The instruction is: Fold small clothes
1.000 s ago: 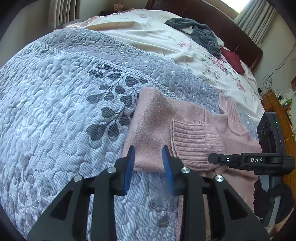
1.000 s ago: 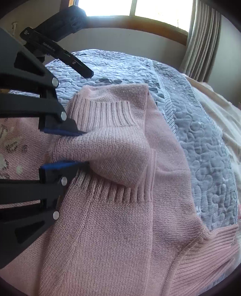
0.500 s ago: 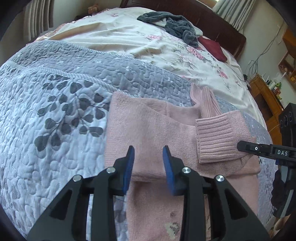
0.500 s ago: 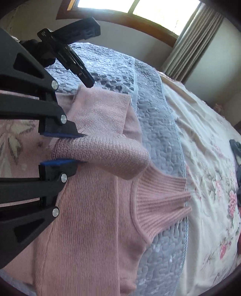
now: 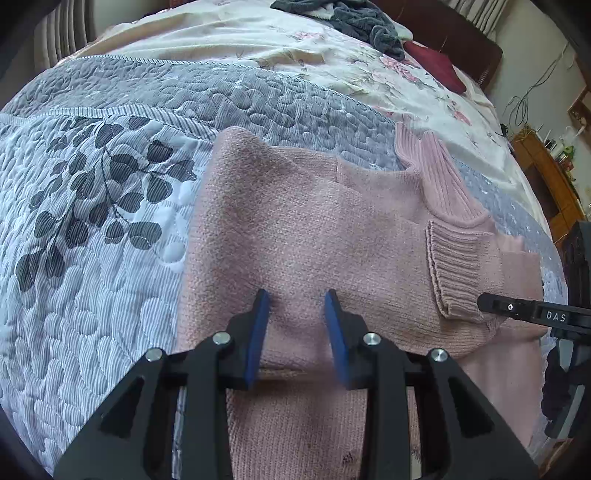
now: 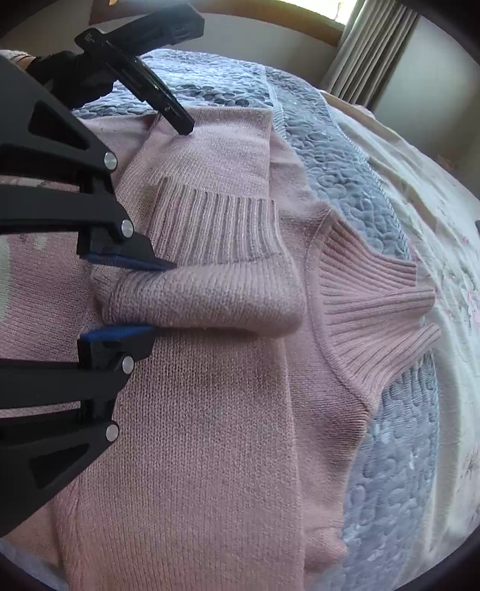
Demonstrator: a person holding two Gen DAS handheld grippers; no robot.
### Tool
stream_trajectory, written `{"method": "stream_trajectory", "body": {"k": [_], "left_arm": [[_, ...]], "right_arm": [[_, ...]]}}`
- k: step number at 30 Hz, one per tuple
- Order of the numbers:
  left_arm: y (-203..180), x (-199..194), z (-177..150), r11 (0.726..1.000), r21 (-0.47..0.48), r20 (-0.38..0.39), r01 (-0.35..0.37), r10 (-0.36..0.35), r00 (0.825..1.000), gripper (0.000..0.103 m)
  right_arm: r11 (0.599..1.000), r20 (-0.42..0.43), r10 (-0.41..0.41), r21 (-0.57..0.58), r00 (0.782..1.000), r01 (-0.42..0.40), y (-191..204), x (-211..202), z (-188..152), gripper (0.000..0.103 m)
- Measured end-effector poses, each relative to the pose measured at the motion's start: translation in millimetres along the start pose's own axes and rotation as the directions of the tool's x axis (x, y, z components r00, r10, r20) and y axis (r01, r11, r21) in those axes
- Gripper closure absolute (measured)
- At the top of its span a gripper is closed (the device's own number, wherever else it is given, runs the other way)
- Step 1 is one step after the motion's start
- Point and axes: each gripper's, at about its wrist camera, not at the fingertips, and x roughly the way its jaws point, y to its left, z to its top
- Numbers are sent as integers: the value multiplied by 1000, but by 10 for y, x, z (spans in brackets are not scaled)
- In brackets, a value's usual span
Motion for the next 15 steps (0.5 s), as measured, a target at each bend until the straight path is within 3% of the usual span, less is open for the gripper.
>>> {"method": "stream_trajectory", "body": {"k": [1,3,5,9,15], "left_arm": [[-4,-24,6,1000,2,-5,0,0,1000,71],[-13,-119,22,1000,1,5,11,-11,1000,69],[-48,-214,47,1000,7,32,15,-15,999,66],[-135,-208,82,1000,17,21,22,-22,1000,65],[-121,-7,39,1000,5,-25,9,-9,1000,64]], "right_arm": [[999,27,-33,-25,999,34,46,-98,-6,62],[987,111,-106,-110,988,118,227,-331,-32,60],[973,151,-113,-185,982,140,442,-465,-46,54],[959,60,-38,-278,997,54,864,-271,-64,53],[948,-8,-131,-295,991,123,1086,295,-67,53]]}}
